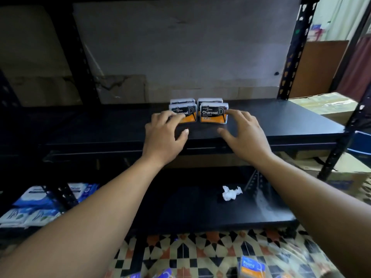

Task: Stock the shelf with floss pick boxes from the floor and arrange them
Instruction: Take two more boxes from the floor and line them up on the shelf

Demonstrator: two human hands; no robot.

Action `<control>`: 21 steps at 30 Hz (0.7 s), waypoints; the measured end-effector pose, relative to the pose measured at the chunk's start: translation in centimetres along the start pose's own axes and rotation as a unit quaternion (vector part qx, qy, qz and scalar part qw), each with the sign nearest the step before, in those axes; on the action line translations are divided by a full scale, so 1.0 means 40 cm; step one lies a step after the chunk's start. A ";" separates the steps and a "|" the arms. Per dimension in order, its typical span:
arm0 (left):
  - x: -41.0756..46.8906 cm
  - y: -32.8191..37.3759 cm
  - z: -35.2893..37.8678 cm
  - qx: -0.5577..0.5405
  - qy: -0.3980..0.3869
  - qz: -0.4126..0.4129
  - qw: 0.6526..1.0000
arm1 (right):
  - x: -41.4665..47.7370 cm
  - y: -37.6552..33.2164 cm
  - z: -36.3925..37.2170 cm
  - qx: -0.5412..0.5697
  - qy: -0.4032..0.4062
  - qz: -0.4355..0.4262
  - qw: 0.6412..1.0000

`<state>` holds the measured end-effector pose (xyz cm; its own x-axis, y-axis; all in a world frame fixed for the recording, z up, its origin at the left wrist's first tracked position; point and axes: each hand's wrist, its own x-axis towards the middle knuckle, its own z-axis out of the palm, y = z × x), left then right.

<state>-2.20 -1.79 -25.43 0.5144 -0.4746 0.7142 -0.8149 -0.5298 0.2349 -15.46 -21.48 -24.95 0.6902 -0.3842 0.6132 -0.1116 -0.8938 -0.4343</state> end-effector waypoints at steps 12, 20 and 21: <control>-0.376 0.029 0.128 -0.084 -0.397 -0.108 0.907 | -0.374 0.079 0.097 0.010 -0.287 0.107 0.952; -0.524 -0.003 0.268 -0.060 -0.608 -0.113 0.784 | -0.552 0.210 0.233 -0.044 -0.563 0.186 0.804; -0.548 -0.012 0.286 -0.048 -0.628 -0.105 0.770 | -0.571 0.226 0.249 -0.053 -0.578 0.191 0.792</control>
<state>-10.02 0.83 -48.75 0.4402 -0.7232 -0.5321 -0.6641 -0.6611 0.3492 -25.13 -18.50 -49.46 0.7777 -0.2181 -0.5895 -0.4877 -0.8011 -0.3470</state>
